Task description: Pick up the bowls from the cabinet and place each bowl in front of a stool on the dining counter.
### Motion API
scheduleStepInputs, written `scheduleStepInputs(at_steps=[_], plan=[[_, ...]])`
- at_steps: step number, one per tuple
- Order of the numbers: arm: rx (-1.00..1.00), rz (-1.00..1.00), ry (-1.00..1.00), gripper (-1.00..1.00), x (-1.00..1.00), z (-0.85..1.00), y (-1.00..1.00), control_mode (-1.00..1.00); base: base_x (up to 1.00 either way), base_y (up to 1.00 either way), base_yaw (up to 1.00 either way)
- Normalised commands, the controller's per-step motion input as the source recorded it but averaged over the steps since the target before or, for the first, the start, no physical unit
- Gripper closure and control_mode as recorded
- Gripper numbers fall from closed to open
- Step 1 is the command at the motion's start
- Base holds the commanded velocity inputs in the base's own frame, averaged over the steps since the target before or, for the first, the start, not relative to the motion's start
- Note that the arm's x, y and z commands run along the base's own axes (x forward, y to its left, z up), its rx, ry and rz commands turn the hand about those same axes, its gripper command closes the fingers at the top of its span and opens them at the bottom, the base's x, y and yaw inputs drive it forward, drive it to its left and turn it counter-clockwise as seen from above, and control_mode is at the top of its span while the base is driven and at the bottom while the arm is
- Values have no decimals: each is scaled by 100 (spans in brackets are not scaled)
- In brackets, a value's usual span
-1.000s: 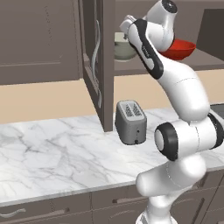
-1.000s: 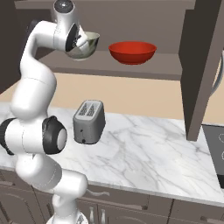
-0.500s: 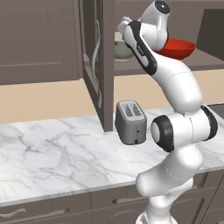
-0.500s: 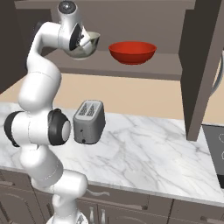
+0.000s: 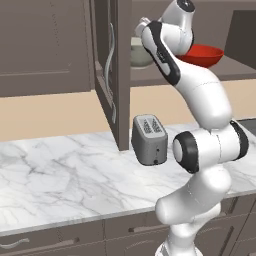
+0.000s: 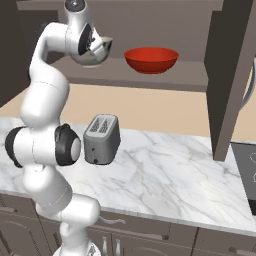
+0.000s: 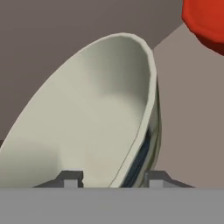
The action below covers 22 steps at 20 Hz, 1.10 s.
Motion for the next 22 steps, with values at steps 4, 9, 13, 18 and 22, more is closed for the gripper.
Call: scheduleStepInputs(at_steps=[4,9,13,18,22], plan=[[0,-1,-1,100,-100,-11,-8,-100,0,0,0],[0,0,-5,100,-100,-10,-13,-100,0,0,0],[8,0,-18,100,-100,-7,-43,-100,0,0,0],[13,0,-34,100,-100,-5,-51,-100,0,0,0],[1,0,-8,100,-100,-15,-13,-100,0,0,0]])
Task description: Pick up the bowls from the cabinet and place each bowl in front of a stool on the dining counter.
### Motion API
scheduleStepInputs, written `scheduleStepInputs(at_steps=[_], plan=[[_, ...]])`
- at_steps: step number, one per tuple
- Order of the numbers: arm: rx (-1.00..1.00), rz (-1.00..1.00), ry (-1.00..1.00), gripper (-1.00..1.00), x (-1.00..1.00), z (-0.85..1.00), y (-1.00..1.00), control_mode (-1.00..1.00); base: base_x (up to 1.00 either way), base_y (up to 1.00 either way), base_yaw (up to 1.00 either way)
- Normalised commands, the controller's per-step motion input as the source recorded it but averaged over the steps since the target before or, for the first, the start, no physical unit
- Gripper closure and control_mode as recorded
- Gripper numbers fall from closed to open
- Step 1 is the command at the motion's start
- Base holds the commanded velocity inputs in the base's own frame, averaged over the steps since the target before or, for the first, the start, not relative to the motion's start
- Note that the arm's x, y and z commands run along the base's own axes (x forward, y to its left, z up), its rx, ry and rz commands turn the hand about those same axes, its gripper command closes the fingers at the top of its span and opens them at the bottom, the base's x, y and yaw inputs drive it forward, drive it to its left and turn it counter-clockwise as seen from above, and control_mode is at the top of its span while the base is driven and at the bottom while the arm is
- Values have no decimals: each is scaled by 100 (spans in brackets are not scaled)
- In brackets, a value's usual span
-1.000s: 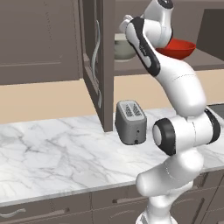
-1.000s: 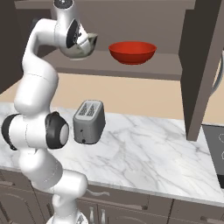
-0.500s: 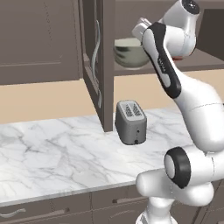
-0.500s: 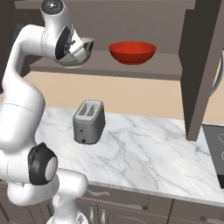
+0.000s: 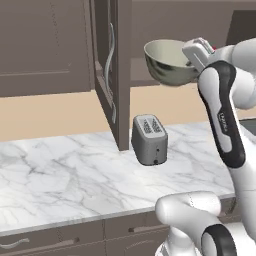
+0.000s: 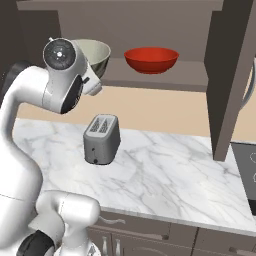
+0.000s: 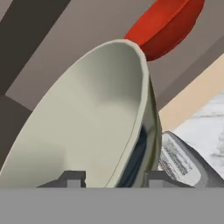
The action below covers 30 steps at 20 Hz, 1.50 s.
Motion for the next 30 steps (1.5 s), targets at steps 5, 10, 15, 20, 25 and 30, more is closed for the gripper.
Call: scheduleStepInputs(at_steps=[5,10,15,20,25,30], plan=[[0,0,7,100,-78,-21,0,-100,0,0,0],[0,0,3,100,-42,-10,0,100,-34,0,0],[0,0,0,100,0,0,0,100,-97,0,0],[0,0,0,100,0,0,0,100,-100,0,7],[0,0,0,100,0,0,0,100,-91,0,24],[0,0,0,100,0,0,0,100,-73,0,53]])
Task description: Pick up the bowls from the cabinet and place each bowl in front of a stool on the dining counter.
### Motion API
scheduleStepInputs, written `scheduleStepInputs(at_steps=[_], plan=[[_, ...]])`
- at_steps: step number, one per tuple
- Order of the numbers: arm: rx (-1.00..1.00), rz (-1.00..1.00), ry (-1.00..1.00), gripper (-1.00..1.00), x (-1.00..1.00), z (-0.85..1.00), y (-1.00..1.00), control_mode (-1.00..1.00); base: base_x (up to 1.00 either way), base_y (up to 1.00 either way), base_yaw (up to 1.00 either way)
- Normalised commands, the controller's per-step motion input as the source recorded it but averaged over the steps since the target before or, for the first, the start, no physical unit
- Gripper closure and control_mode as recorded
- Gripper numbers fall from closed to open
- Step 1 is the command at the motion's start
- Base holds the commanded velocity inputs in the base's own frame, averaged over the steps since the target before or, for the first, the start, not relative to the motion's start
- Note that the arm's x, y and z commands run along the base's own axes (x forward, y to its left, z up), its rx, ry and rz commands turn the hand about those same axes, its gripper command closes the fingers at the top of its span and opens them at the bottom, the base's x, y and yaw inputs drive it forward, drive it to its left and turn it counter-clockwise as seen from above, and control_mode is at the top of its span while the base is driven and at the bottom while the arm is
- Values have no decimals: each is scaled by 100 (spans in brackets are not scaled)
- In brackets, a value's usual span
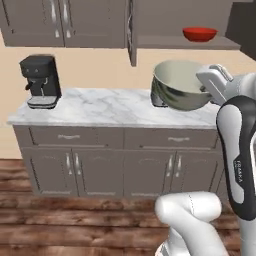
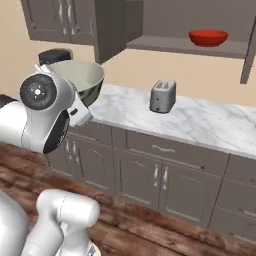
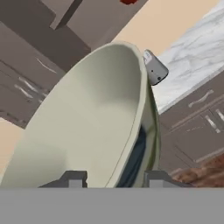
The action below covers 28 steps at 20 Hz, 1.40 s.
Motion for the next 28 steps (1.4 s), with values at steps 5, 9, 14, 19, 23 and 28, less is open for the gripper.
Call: scheduleStepInputs(at_steps=[5,9,14,19,23,28], plan=[[0,0,0,100,0,0,0,100,-35,0,89],[0,0,0,100,0,0,0,100,-9,0,93],[0,0,0,100,0,0,0,100,0,1,89],[0,0,0,100,0,0,0,100,0,1,90],[0,0,0,100,0,0,0,100,1,0,89],[0,0,0,100,0,0,0,100,11,0,92]])
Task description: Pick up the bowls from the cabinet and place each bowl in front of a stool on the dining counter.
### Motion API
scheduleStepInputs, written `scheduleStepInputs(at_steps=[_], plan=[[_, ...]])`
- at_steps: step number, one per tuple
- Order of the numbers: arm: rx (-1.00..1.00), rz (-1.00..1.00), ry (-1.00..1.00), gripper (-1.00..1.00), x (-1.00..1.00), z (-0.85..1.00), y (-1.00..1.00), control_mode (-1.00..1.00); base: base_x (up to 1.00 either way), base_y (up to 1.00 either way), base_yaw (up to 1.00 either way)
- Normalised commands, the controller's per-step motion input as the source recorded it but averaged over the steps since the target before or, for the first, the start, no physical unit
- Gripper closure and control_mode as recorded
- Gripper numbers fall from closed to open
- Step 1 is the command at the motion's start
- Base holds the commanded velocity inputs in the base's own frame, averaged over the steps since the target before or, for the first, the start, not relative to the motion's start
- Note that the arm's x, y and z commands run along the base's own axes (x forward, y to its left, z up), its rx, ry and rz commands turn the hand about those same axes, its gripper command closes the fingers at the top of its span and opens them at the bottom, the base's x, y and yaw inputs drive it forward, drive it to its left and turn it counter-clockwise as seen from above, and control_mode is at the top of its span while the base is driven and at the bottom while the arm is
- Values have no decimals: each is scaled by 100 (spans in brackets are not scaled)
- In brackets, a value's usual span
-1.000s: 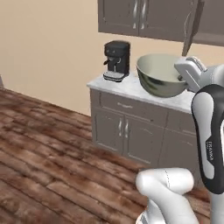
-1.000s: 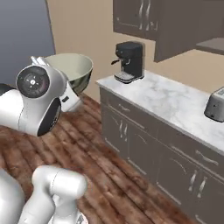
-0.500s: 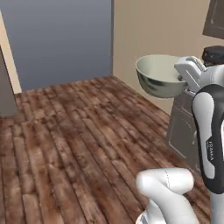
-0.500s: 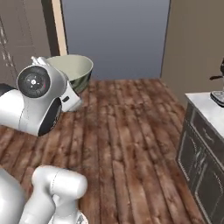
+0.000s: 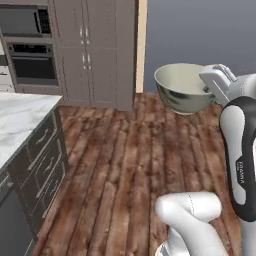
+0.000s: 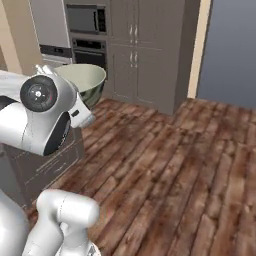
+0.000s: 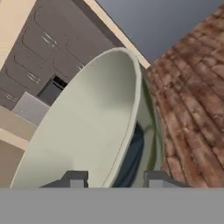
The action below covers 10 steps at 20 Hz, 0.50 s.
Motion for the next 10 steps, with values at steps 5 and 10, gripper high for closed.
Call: scheduleStepInputs(at_steps=[5,10], plan=[[0,0,0,100,0,0,0,100,71,-21,79],[0,0,0,100,0,0,0,100,93,-92,42]])
